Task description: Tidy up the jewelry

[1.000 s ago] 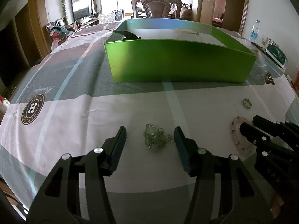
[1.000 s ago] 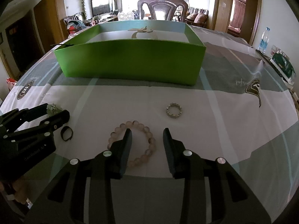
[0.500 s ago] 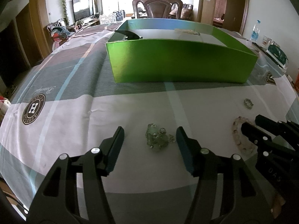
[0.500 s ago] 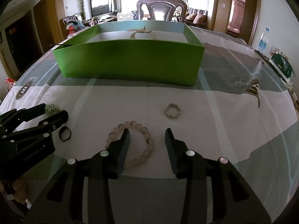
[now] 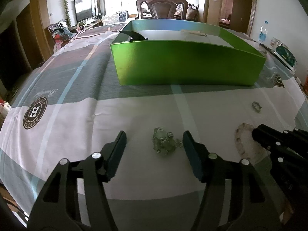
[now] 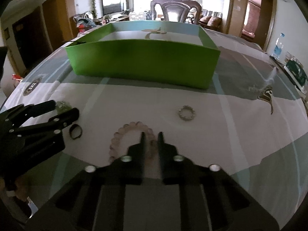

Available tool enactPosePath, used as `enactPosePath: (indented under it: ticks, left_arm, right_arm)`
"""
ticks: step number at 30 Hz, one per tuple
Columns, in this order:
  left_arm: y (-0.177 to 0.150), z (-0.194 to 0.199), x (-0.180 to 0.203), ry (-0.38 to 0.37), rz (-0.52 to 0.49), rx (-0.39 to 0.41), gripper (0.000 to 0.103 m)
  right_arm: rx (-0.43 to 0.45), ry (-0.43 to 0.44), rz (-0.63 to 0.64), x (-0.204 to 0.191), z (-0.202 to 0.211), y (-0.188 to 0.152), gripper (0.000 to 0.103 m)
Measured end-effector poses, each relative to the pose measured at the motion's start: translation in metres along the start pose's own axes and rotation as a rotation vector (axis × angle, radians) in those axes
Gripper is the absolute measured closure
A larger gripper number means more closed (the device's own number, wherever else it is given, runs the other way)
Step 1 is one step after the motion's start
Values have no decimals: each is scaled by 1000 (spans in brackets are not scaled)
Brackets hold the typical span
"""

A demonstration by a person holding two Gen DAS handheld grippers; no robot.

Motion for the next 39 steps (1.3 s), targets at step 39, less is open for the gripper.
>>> enactPosePath:
  ticks: [39]
  left_arm:
    - [14,11,-8,-60,28,-17,88]
  right_arm:
    - [-13,37,-127,44,12,14,71]
Point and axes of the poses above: each gripper's, at about its wrist camera, not at the fingertips, and z roughly against the way its jaws point, x to its right, y to its top, the point moved 4 cm from there along -z, roughly the way its jaws point, and after that the axes turned 14 degrees about y, right-handed, at the moved point
